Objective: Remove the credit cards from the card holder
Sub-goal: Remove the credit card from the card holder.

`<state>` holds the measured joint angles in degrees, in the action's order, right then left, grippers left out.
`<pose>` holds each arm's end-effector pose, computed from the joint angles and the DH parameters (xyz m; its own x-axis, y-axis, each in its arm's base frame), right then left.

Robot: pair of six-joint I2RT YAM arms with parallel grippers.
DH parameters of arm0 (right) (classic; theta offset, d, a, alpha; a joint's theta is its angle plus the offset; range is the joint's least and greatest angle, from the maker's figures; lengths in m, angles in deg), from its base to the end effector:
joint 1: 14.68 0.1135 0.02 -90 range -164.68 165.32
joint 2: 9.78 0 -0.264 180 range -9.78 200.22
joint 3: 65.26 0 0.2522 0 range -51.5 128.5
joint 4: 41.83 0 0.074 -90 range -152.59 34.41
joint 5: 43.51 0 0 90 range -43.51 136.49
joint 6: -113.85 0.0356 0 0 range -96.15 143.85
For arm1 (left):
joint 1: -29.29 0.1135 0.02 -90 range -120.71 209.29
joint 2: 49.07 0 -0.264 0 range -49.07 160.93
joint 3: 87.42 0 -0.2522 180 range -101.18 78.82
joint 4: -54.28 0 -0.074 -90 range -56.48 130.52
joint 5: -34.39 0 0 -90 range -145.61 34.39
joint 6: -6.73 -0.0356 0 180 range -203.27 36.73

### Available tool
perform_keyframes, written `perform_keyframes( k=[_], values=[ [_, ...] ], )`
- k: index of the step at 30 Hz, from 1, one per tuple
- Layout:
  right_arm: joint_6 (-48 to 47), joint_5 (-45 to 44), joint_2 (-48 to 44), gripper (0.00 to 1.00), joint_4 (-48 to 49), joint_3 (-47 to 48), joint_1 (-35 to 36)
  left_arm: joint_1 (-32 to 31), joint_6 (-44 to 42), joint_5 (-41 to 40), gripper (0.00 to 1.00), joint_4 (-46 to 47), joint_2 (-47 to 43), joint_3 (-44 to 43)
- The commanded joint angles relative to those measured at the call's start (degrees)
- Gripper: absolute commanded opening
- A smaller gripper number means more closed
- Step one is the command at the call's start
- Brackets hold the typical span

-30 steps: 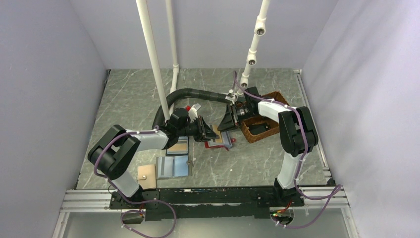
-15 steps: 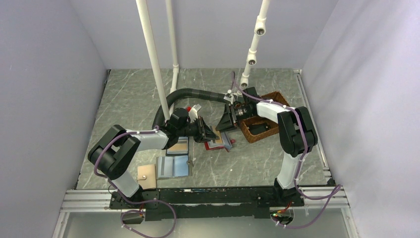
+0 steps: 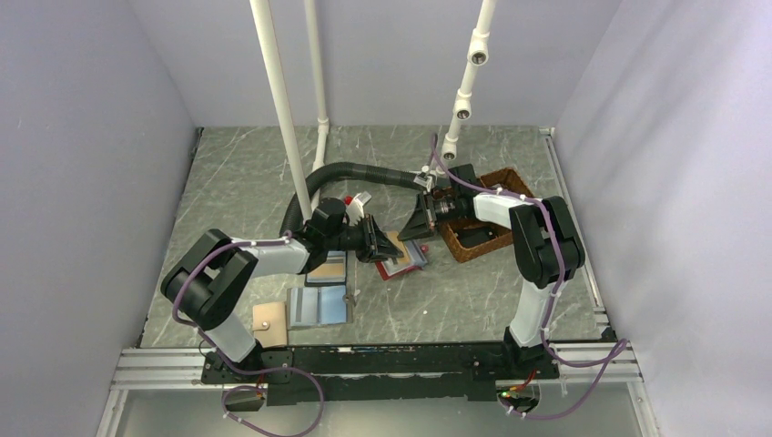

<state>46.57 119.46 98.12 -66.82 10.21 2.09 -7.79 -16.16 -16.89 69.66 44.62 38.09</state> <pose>0.3344 0.1363 0.1583 -0.9672 -0.1733 -0.1855 -0.2211 0.2155 0.9511 0.2463 -0.2140 0.1765 -0.9793 -0.1609 -0.1231 0.0637 0.3322 -0.9410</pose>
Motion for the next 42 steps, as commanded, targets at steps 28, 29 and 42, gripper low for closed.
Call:
perform_keyframes(
  k=[28,29,42],
  values=[
    [2.0,4.6,-4.6,0.0,6.7,-3.9,-2.0,4.2,2.7,-0.8,0.21,7.5,-12.5,8.6],
    [2.1,4.6,-4.6,0.0,6.8,-3.9,-2.0,4.2,2.8,-0.7,0.21,7.9,-12.6,8.8],
    [4.3,4.9,-5.0,0.0,10.0,-5.5,-2.1,4.7,4.3,-0.5,0.27,10.3,-12.7,9.8]
  ],
)
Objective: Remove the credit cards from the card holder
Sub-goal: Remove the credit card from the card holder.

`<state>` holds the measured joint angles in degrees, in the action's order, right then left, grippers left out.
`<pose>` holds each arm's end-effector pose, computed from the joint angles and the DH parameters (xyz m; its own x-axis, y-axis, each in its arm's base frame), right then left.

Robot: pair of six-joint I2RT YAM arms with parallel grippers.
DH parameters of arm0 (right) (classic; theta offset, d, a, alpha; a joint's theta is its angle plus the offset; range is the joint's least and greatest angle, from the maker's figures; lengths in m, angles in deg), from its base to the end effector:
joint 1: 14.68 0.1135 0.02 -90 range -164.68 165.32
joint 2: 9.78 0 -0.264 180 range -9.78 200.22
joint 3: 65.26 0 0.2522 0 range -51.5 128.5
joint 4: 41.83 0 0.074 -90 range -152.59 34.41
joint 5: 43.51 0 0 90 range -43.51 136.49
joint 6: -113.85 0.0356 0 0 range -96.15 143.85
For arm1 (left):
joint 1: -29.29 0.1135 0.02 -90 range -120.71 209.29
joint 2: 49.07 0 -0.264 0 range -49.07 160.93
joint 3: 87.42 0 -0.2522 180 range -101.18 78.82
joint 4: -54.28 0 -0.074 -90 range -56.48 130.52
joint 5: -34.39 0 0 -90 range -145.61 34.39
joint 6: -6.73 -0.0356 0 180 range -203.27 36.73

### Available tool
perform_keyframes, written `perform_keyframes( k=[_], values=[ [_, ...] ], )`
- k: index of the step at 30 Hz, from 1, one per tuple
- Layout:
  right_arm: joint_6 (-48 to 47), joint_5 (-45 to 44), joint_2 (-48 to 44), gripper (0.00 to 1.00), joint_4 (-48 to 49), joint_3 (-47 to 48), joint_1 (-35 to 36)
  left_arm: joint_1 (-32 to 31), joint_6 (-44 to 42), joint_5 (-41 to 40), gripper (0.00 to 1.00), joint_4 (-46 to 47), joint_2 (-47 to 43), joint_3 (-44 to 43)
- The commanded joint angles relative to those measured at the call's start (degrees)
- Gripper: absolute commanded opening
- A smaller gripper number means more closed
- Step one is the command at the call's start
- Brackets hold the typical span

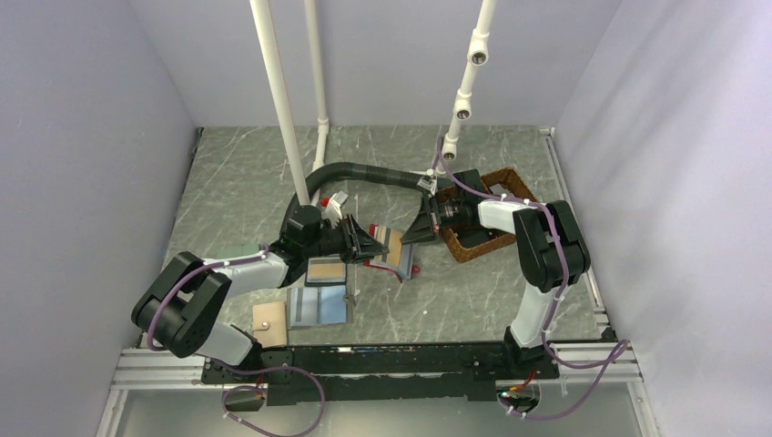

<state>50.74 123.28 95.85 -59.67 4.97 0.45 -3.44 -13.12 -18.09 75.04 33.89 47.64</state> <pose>0.3248 0.1237 0.1558 -0.9711 -0.1555 -0.1810 -0.2050 0.1557 0.9663 0.2272 -0.1718 0.1898 -0.9483 -0.2773 -0.1543 0.0770 0.2707 -0.9596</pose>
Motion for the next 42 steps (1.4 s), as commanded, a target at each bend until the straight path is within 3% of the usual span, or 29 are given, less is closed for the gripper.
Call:
perform_keyframes(
  k=[1,9,14,18,22,34,42],
  values=[
    [-0.1,1.1,-2.7,0.0,2.7,-0.3,-0.4,0.4,1.4,0.7,0.28,5.2,-2.1,0.4],
    [0.0,1.3,-2.6,0.0,2.8,-0.6,0.1,0.9,2.3,0.7,0.29,6.2,-1.9,0.9],
    [0.3,1.4,-2.6,0.0,3.1,-0.7,0.1,1.6,2.9,0.0,0.26,6.2,-2.3,2.0],
    [6.2,2.6,-2.6,0.0,9.0,-1.9,0.1,1.7,0.9,0.5,0.18,2.3,-2.7,1.5],
    [10.0,3.0,-2.8,0.0,12.8,-2.8,0.0,1.7,-0.8,0.6,0.17,-0.6,-3.2,1.6],
    [10.3,1.8,-2.3,0.0,9.8,-3.6,0.1,1.7,-5.3,-0.3,0.2,-6.4,-4.8,1.0],
    [2.1,-1.0,-2.0,0.0,-0.8,-3.0,0.2,1.8,-5.4,-2.1,0.17,-7.3,-5.6,1.6]
  ],
)
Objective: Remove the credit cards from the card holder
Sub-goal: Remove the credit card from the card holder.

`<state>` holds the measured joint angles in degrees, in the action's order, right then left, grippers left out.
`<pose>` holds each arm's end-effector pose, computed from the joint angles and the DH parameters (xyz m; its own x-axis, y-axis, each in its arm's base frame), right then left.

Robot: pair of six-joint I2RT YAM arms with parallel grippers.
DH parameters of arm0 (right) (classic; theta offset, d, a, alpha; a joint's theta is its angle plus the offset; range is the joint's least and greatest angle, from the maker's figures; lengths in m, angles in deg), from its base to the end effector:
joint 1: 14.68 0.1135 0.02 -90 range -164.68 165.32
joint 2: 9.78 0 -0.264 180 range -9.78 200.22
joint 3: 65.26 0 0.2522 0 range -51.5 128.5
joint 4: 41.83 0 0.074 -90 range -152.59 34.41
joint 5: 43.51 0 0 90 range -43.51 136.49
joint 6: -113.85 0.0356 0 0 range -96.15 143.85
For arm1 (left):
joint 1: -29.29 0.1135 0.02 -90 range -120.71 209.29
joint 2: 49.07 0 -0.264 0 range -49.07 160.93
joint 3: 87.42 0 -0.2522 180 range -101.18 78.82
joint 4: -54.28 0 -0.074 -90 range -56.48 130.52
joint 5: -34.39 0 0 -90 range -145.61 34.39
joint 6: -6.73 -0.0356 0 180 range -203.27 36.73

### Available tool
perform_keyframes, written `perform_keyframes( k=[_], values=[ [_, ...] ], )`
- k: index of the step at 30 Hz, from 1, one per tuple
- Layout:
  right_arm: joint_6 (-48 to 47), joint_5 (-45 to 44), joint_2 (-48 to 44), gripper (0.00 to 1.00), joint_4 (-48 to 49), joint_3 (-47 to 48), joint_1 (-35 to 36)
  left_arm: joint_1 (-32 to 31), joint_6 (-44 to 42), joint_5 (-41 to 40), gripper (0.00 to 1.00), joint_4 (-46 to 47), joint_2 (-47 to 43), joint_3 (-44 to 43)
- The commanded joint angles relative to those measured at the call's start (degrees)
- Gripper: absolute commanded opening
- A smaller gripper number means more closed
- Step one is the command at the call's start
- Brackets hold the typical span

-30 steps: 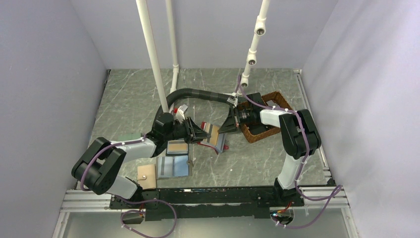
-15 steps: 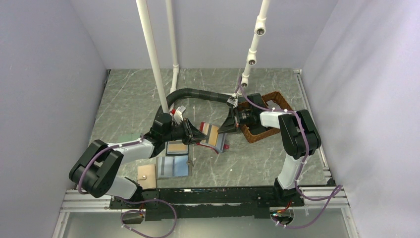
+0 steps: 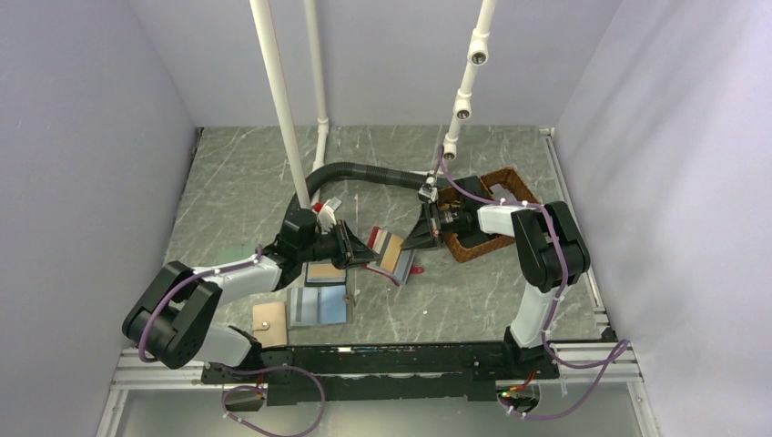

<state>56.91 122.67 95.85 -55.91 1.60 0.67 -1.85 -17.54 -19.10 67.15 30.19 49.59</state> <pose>0.3164 0.1227 0.1441 -0.9872 -0.1359 -0.0839 -0.1076 0.1781 0.9781 0.2187 -0.1569 0.1829 -0.9447 -0.2853 -0.1618 0.0531 0.3539 -0.9338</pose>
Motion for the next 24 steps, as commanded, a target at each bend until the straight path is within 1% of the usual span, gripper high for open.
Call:
perform_keyframes(
  k=[1,4,9,14,16,19,23,24],
  values=[
    [-4.8,-0.7,-2.0,0.0,-5.4,0.4,0.0,0.2,-0.6,-1.2,0.17,1.3,-1.9,-0.1],
    [-7.9,-1.6,-1.8,0.0,-8.2,0.7,-0.1,0.2,0.5,-1.4,0.14,3.3,-1.5,0.8],
    [-9.4,-1.8,-1.9,0.0,-9.7,1.0,-0.1,0.6,2.0,-2.3,0.12,4.8,-2.0,2.8],
    [-10.7,-2.3,-2.5,0.0,-11.0,0.9,0.0,1.4,2.8,-3.1,0.07,5.7,-3.0,5.0],
    [-12.2,-2.9,-2.5,0.0,-12.3,1.4,0.0,1.4,3.1,-3.0,0.06,6.2,-3.0,5.4],
    [-16.8,-3.7,-2.7,0.0,-16.4,3.0,1.5,1.4,2.7,-1.5,0.07,5.7,-1.9,4.7],
    [-24.7,-5.3,-3.4,0.0,-22.3,6.4,6.2,1.4,2.9,1.1,0.07,6.4,1.3,3.5],
    [-26.1,-6.2,-3.5,0.04,-23.4,7.3,7.1,1.4,2.8,1.6,0.08,6.3,1.9,3.1]
  ],
)
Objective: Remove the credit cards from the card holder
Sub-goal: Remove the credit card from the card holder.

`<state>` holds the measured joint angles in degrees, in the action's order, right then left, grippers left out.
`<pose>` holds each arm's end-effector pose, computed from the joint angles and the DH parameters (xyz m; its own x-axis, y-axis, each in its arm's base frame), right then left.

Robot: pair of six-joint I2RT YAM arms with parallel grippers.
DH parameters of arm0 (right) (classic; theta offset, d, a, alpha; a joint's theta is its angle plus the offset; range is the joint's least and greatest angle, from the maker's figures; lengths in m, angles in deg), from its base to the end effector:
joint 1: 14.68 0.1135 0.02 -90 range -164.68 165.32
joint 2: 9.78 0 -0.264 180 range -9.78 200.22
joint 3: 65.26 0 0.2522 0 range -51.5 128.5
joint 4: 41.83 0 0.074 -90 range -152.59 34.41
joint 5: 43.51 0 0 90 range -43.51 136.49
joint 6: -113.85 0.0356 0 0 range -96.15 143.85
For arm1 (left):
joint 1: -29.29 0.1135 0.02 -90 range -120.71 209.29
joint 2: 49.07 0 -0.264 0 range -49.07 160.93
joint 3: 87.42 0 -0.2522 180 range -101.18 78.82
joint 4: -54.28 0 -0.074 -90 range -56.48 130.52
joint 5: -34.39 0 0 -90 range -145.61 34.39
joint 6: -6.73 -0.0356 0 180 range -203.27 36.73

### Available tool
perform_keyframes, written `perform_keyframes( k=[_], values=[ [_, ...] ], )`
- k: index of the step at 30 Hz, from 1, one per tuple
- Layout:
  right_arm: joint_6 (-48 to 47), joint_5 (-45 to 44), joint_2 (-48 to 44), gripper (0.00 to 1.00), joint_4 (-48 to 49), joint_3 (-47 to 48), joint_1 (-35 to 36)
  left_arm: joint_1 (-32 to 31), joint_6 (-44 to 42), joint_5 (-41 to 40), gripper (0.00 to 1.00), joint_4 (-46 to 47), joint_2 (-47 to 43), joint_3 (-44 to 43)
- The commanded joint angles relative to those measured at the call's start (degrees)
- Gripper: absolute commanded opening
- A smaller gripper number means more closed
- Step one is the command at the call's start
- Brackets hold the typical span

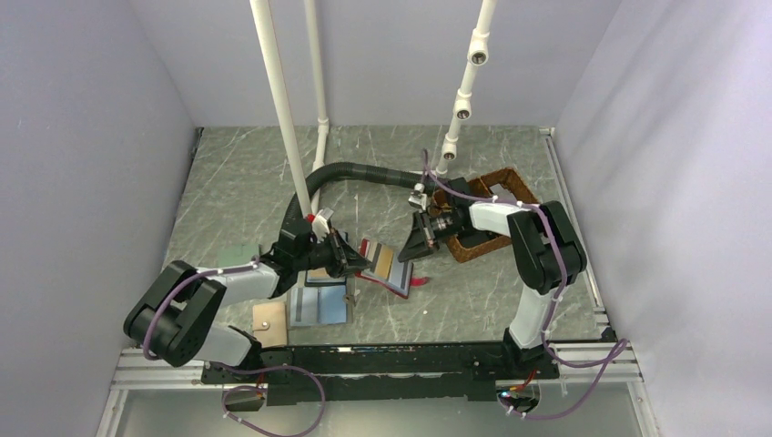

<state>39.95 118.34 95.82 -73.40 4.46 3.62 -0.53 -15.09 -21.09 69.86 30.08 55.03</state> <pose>0.3008 0.1351 0.1414 -0.9655 -0.2283 -0.1251 -0.1832 0.2546 0.9495 0.2084 -0.1427 0.1600 -0.9320 -0.3474 -0.1032 -0.0368 0.3741 -0.9267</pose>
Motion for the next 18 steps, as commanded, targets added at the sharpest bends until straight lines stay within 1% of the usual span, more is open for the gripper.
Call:
perform_keyframes(
  k=[1,5,7,11,14,17,18],
  values=[
    [-10.3,-2.5,-3.5,0.08,-6.7,5.2,4.8,0.1,0.1,3.9,0.09,2.9,2.6,-2.8],
    [-12.5,-5.1,-2.4,0.17,-8.8,6.9,5.4,-0.1,-2.8,4.6,0.14,-4.3,3.2,-5.7],
    [-12.2,-6.5,-1.3,0.18,-9.0,7.1,5.4,-0.3,-3.9,5.1,0.16,-6.6,3.8,-7.0],
    [-12.8,-9.7,1.1,0.23,-10.7,8.2,5.4,-0.6,-3.9,6.7,0.18,-6.1,5.8,-8.3],
    [-13.4,-10.4,2.3,0.26,-12.0,8.9,5.4,-1.1,-3.6,7.7,0.19,-5.0,6.9,-9.0],
    [-13.0,-10.0,1.9,0.31,-11.6,8.7,5.4,-1.4,-3.5,8.2,0.26,-4.5,7.3,-9.6],
    [-12.8,-9.9,1.7,0.34,-11.3,8.5,5.4,-1.5,-3.6,8.4,0.27,-4.7,7.3,-9.8]
  ],
)
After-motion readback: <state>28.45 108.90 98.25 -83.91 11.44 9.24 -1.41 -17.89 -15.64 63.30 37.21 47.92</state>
